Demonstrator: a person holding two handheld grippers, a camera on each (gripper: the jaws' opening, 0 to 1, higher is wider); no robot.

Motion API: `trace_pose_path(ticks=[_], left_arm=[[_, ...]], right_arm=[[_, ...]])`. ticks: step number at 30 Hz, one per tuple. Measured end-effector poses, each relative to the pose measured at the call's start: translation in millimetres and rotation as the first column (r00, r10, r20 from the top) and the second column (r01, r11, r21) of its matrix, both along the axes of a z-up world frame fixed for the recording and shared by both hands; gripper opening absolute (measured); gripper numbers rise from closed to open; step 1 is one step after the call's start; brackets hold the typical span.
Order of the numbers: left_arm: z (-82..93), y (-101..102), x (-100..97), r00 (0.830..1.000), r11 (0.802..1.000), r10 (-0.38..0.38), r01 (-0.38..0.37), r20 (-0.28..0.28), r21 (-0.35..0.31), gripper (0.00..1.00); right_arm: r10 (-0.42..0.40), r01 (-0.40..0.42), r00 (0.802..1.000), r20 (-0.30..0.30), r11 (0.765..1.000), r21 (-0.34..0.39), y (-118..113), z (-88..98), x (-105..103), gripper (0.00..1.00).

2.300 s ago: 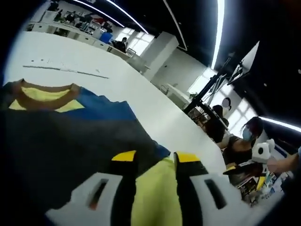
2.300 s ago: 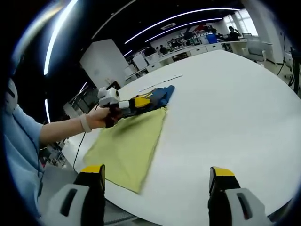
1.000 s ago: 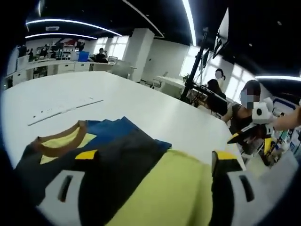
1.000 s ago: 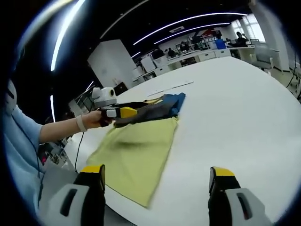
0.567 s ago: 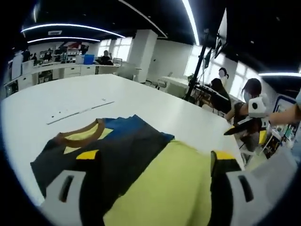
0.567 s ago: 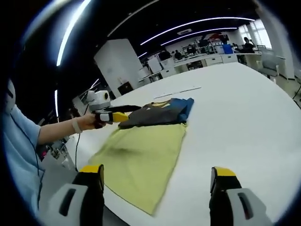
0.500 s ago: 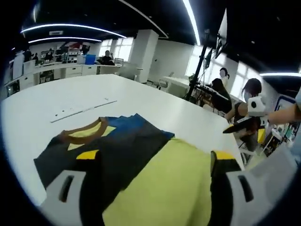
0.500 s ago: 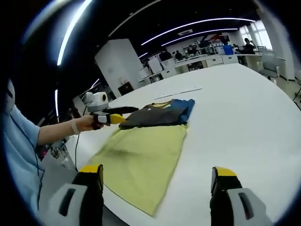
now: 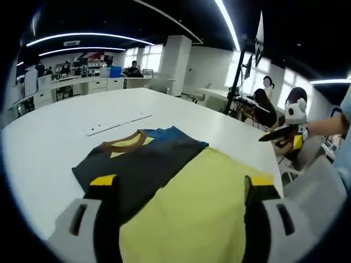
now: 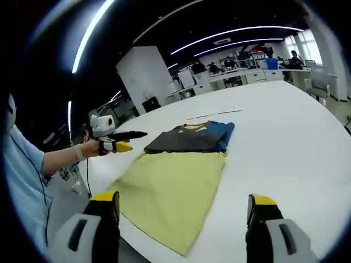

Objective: Fold the garment on the visible template until the final outline fits inside the template.

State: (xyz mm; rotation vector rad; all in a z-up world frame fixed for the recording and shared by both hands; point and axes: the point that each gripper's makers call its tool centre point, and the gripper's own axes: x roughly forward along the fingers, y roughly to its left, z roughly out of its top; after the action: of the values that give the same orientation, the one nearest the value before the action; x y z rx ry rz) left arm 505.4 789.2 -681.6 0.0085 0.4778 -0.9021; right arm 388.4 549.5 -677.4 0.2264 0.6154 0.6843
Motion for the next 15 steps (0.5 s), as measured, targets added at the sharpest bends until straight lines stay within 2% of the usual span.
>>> trace_pose_path(ticks=[15], left_arm=[[-0.8,53.6,-34.6,0.998,0.998,0.062,-0.062,-0.018,0.025,0.89]], right_arm=[[0.031,-0.031,0.999,0.019,0.999,0.005,11.5,3.4,-1.6,0.98]])
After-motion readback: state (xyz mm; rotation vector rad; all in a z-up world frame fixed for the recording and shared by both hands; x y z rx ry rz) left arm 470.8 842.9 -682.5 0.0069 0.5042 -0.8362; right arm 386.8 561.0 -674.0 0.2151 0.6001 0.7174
